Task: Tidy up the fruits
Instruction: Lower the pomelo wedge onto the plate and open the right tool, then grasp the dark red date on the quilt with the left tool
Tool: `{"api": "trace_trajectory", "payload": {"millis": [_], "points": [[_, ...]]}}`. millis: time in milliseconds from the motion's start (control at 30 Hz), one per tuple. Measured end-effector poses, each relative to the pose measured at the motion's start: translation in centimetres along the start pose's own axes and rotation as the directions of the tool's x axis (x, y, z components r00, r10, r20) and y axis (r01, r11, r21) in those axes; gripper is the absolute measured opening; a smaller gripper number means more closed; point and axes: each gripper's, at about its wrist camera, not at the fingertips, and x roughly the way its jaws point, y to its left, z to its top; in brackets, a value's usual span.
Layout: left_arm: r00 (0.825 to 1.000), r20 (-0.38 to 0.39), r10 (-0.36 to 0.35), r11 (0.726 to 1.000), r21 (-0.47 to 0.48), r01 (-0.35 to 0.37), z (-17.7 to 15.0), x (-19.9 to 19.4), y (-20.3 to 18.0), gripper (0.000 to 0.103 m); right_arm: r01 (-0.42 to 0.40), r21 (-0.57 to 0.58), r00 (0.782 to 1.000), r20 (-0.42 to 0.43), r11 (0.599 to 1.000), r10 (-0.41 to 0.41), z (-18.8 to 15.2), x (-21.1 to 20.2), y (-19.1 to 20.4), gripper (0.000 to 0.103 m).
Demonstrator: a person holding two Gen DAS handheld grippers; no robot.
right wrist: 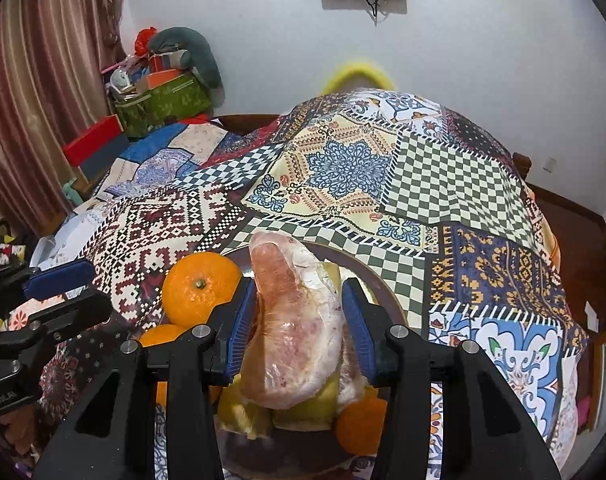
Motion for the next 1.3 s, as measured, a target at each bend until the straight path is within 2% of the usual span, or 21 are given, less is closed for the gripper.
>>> {"api": "trace_trajectory", "payload": {"millis": [267,533,767,867,1000,1300], "points": [[1.0,-0.002,0.002,1.0,0.02,-0.002,-0.4,-0.8,-1.2,0.04,0.013,-0.04,0.999,0.045,0.999,-0.012,-1.4,-3.2,0.1,0.043],[1.0,-0.014,-0.017,0.999,0.035,0.017,-1.7,-2.5,-2.7,0.04,0.016,-0.039,0.999,0.041,0.999,-0.014,-4.6,-6.4,-0.6,0.043],[0.998,-0.058,-0.038,0.998,0.045,0.041,-5.0,-4.5,-4.6,0.042,0.026,-0.051,0.999,0.037,0.998,-0.024,-8.2,-9.5,0.1,0.043],[0.995,-0.09,-0.047,0.997,0.059,0.052,-6.9,-4.9,-5.8,0.042,0.016,-0.042,0.999,0.031,0.999,-0.014,-9.7,-10.3,0.3,0.043],[0.987,-0.147,-0.072,0.996,0.047,0.08,-8.8,-4.5,-6.8,0.042,0.045,-0.055,0.998,0.035,0.997,-0.044,-11.3,-11.2,0.6,0.043],[0.977,-0.188,-0.102,0.992,0.05,0.113,-12.0,-4.7,-9.7,0.042,0.019,0.016,0.999,0.025,1.0,-0.019,-13.8,-11.8,-0.1,0.043]]}}
